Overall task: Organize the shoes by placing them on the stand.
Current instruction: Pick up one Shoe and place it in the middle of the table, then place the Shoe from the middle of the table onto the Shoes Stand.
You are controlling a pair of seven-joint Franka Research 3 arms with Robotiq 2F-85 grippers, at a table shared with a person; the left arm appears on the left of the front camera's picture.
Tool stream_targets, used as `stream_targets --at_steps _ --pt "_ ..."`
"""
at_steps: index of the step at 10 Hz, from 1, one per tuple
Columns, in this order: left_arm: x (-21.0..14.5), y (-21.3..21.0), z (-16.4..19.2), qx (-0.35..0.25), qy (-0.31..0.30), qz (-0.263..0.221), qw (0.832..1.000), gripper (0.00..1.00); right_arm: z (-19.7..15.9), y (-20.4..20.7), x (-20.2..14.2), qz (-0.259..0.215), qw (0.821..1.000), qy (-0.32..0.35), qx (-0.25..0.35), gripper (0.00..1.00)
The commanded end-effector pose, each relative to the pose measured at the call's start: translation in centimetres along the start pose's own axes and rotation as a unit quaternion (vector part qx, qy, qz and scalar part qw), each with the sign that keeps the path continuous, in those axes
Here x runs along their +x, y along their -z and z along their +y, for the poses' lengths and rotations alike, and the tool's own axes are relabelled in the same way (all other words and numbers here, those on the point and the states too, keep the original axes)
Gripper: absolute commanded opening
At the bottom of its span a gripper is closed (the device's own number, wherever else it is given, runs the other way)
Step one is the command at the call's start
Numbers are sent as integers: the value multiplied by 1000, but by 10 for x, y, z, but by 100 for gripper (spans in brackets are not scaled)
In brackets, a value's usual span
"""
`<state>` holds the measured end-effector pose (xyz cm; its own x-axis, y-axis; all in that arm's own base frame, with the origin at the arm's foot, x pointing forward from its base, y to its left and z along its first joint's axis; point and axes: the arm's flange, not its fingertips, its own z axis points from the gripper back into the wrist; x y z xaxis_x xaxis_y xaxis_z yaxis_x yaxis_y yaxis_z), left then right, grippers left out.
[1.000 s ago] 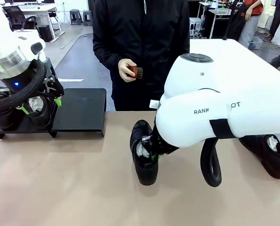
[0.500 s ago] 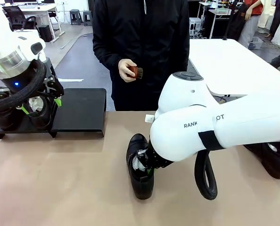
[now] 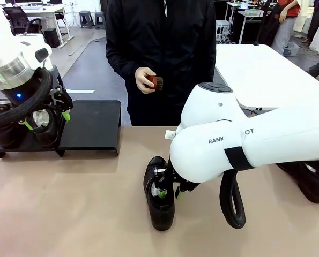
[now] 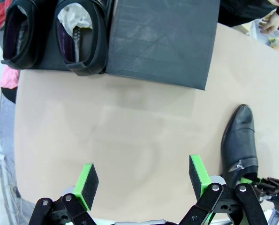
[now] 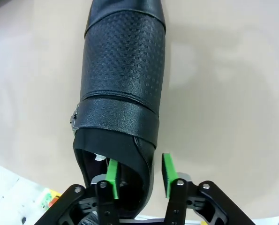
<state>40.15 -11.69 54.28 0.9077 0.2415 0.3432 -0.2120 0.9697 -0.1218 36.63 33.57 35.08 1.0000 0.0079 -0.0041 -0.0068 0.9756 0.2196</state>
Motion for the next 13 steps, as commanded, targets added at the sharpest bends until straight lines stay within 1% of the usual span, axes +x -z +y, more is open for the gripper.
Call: stream_targets --at_steps 1,3,4,5,6,13 --pt "1 -1 2 3 2 -7 1000 100 -8 -9 -8 -6 1000 8 16 100" --pt "1 -1 2 3 2 -7 1000 100 -16 -32 -15 4 1000 5 16 100" --pt "1 -1 2 3 2 -7 1000 100 -19 -46 -21 28 999 -5 20 100" --pt "1 -1 2 3 2 -7 1000 100 -23 -53 -20 90 994 -52 19 100" --pt "1 -1 2 3 2 -7 1000 100 -9 -30 -8 4 1000 8 6 100" --pt "1 -1 2 3 2 -7 1000 100 -9 -30 -8 4 1000 8 6 100"
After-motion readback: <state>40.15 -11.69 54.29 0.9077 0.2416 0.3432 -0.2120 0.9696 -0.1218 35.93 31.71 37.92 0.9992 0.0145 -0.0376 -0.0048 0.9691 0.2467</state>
